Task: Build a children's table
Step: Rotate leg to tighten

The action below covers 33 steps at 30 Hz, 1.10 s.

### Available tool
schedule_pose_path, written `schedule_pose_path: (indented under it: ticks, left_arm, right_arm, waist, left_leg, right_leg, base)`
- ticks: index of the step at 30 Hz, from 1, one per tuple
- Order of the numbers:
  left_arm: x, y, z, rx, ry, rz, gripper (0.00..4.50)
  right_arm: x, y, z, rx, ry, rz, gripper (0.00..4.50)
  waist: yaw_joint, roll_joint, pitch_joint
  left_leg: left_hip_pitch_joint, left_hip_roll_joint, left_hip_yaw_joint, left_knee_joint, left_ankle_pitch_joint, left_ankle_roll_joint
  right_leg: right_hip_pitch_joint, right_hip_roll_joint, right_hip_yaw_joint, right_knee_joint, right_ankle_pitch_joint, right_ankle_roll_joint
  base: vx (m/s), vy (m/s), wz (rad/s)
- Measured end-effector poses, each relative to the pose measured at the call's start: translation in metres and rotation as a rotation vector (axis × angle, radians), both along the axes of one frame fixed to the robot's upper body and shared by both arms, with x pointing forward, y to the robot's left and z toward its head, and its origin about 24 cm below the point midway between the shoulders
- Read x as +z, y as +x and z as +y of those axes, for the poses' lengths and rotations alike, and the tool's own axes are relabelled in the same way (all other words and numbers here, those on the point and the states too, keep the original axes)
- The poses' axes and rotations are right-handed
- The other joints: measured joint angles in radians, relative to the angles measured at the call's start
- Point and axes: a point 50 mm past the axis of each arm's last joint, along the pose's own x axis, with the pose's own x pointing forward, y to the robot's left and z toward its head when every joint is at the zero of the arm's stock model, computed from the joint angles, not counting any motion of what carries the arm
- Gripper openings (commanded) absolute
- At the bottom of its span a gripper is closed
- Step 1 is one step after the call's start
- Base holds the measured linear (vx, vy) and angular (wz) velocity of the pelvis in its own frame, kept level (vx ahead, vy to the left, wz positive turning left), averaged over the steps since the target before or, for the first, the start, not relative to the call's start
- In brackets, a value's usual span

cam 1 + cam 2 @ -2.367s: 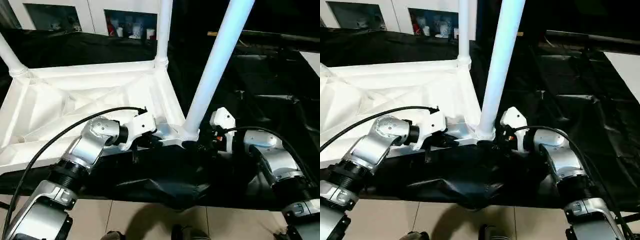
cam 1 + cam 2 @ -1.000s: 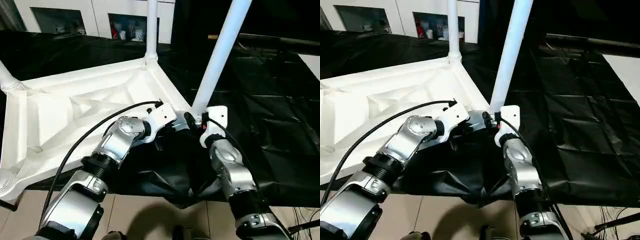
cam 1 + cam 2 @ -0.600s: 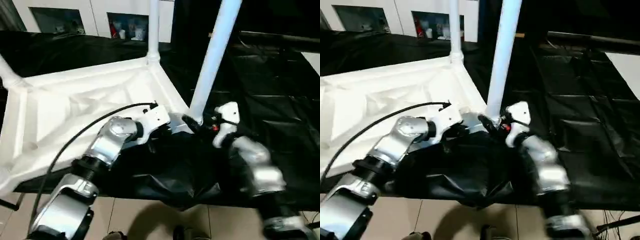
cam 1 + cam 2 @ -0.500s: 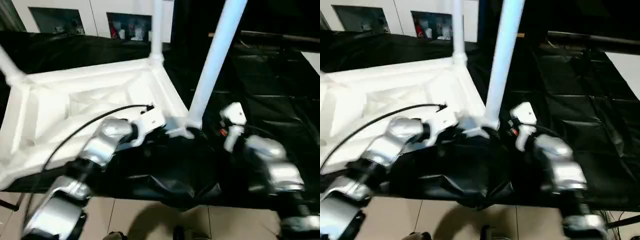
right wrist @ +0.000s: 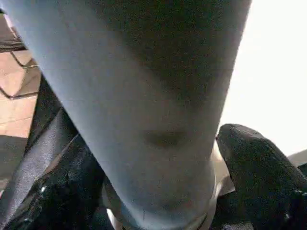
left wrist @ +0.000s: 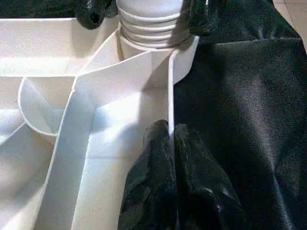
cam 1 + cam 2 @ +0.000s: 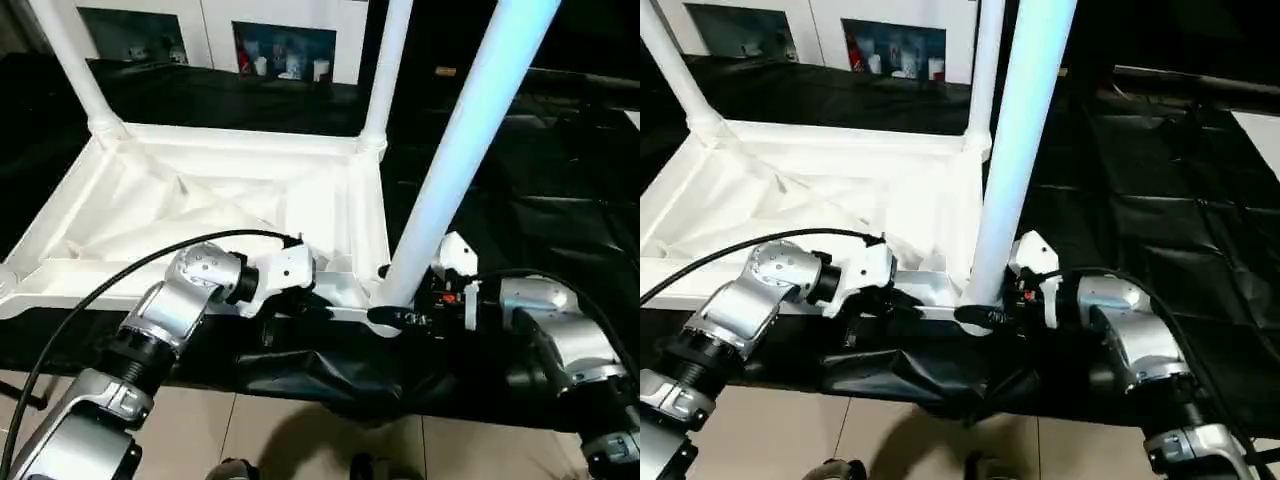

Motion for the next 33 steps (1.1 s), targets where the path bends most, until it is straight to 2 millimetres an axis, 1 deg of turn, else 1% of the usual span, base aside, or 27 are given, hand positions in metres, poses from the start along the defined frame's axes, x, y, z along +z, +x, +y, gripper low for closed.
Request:
schedule_pose_path:
  ticks: [3, 4, 5, 8, 11, 13, 19, 22, 24, 26, 28, 29, 31, 33]
  left_arm:
    - [0.000, 0.000, 0.001, 0.005, -0.001, 0.000, 0.00]
    - [0.000, 0.000, 0.001, 0.005, -0.001, 0.001, 0.00]
    - [0.000, 0.000, 0.002, 0.005, 0.000, 0.002, 0.00]
    - [0.000, 0.000, 0.002, 0.005, -0.001, 0.001, 0.00]
    - [0.000, 0.000, 0.002, 0.002, -0.001, -0.003, 0.00]
    - [0.000, 0.000, 0.002, 0.001, -0.001, -0.003, 0.00]
    - [-0.001, 0.000, 0.002, 0.003, -0.001, -0.003, 0.00]
    - [-0.001, 0.001, 0.002, 0.017, -0.002, -0.007, 0.00]
    - [-0.002, 0.005, 0.002, 0.064, -0.003, -0.013, 0.00]
    - [-0.001, 0.014, -0.003, 0.145, -0.006, -0.035, 0.00]
    - [-0.003, 0.018, -0.007, 0.194, -0.010, -0.048, 0.00]
    - [-0.003, 0.022, -0.011, 0.228, -0.012, -0.058, 0.00]
    - [-0.003, 0.026, -0.016, 0.275, -0.013, -0.070, 0.00]
    - [-0.004, 0.032, -0.024, 0.333, -0.014, -0.084, 0.00]
  right_arm:
    - [0.001, 0.001, 0.001, 0.017, -0.010, 0.001, 3.21]
    - [0.001, 0.001, 0.001, 0.020, -0.011, 0.002, 3.21]
    - [0.001, 0.001, 0.001, 0.029, -0.014, 0.004, 3.05]
    - [0.001, 0.001, 0.001, 0.046, -0.031, -0.009, 2.77]
    - [0.001, 0.001, 0.001, 0.053, -0.034, -0.020, 2.77]
    - [0.001, 0.001, 0.001, 0.055, -0.034, -0.020, 2.65]
    - [0.001, 0.002, 0.001, 0.053, -0.035, -0.021, 2.63]
    - [0.000, 0.002, 0.001, 0.039, -0.031, -0.019, 2.62]
    - [-0.003, 0.006, 0.003, -0.031, -0.013, -0.027, 2.62]
    - [-0.007, 0.016, 0.006, -0.200, 0.035, -0.045, 2.61]
    - [-0.010, 0.022, 0.009, -0.313, 0.060, -0.051, 2.61]
    - [-0.012, 0.025, 0.012, -0.396, 0.080, -0.057, 2.61]
    - [-0.014, 0.029, 0.018, -0.513, 0.103, -0.063, 2.61]
    - [-0.017, 0.035, 0.026, -0.672, 0.136, -0.060, 2.61]
  waist:
    - [-0.001, 0.000, 0.000]
    - [-0.001, 0.000, 0.000]
    - [-0.001, 0.000, 0.000]
    - [-0.002, 0.000, 0.000]
    - [-0.002, 0.000, 0.000]
    - [-0.002, 0.000, 0.000]
    - [-0.002, 0.000, 0.000]
    - [-0.002, 0.000, 0.000]
    - [-0.003, -0.002, 0.000]
    - [-0.014, -0.005, 0.000]
    - [-0.024, -0.006, 0.000]
    - [-0.030, -0.006, 0.000]
    - [-0.033, -0.006, 0.000]
    - [-0.034, -0.006, 0.000]
  left_leg:
    - [0.000, 0.000, 0.000, 0.000, 0.000, 0.000]
    - [0.000, 0.000, 0.000, 0.001, 0.000, 0.000]
    - [0.000, 0.000, 0.000, 0.001, 0.000, 0.000]
    - [0.000, 0.000, 0.000, 0.003, 0.000, 0.000]
    - [0.000, 0.000, 0.000, 0.003, 0.000, 0.000]
    - [0.000, 0.000, 0.000, 0.003, 0.000, 0.000]
    - [0.000, 0.000, 0.000, 0.004, 0.000, 0.000]
    - [0.001, 0.000, -0.001, 0.007, 0.000, 0.000]
    - [0.002, 0.000, -0.001, 0.009, 0.000, -0.001]
    - [0.002, 0.000, -0.002, 0.013, -0.003, -0.006]
    - [0.002, 0.000, -0.003, 0.013, -0.003, -0.006]
    - [0.003, -0.001, -0.003, 0.014, -0.003, -0.006]
    - [0.003, -0.001, -0.004, 0.014, -0.003, -0.006]
    - [0.003, -0.001, -0.004, 0.014, -0.003, -0.006]
  right_leg:
    - [-0.001, 0.000, 0.000, 0.002, 0.000, 0.000]
    - [-0.001, 0.000, 0.000, 0.002, 0.000, 0.000]
    - [-0.001, 0.000, 0.000, 0.002, 0.000, 0.000]
    - [-0.001, 0.000, 0.000, 0.003, 0.000, 0.000]
    - [-0.001, 0.000, 0.000, 0.003, 0.000, 0.000]
    - [-0.001, 0.000, 0.000, 0.004, 0.000, 0.000]
    - [-0.001, 0.000, 0.000, 0.006, 0.000, 0.000]
    - [-0.001, 0.000, 0.001, 0.010, -0.002, 0.000]
    - [0.000, 0.000, 0.000, 0.013, -0.002, 0.000]
    - [-0.001, 0.000, 0.000, 0.013, -0.001, 0.002]
    - [0.000, -0.001, 0.000, 0.012, -0.001, 0.003]
    - [0.000, -0.001, 0.000, 0.012, -0.001, 0.003]
    - [0.000, -0.001, 0.000, 0.012, -0.001, 0.003]
    - [0.000, -0.001, 0.000, 0.011, -0.001, 0.003]
  base:
    - [0.000, 0.000, 0.00]
    - [0.000, 0.000, 0.00]
    - [0.000, 0.000, 0.00]
    - [0.000, 0.000, 0.00]
    - [0.000, 0.000, 0.00]
    - [0.000, 0.000, 0.00]
    - [0.000, 0.000, 0.00]
    - [0.000, 0.000, 0.00]
    - [0.000, 0.000, 0.00]
    - [0.000, 0.000, 0.00]
    - [0.000, 0.000, 0.00]
    - [0.000, 0.000, 0.00]
    - [0.000, 0.000, 0.00]
    - [0.000, 0.000, 0.00]
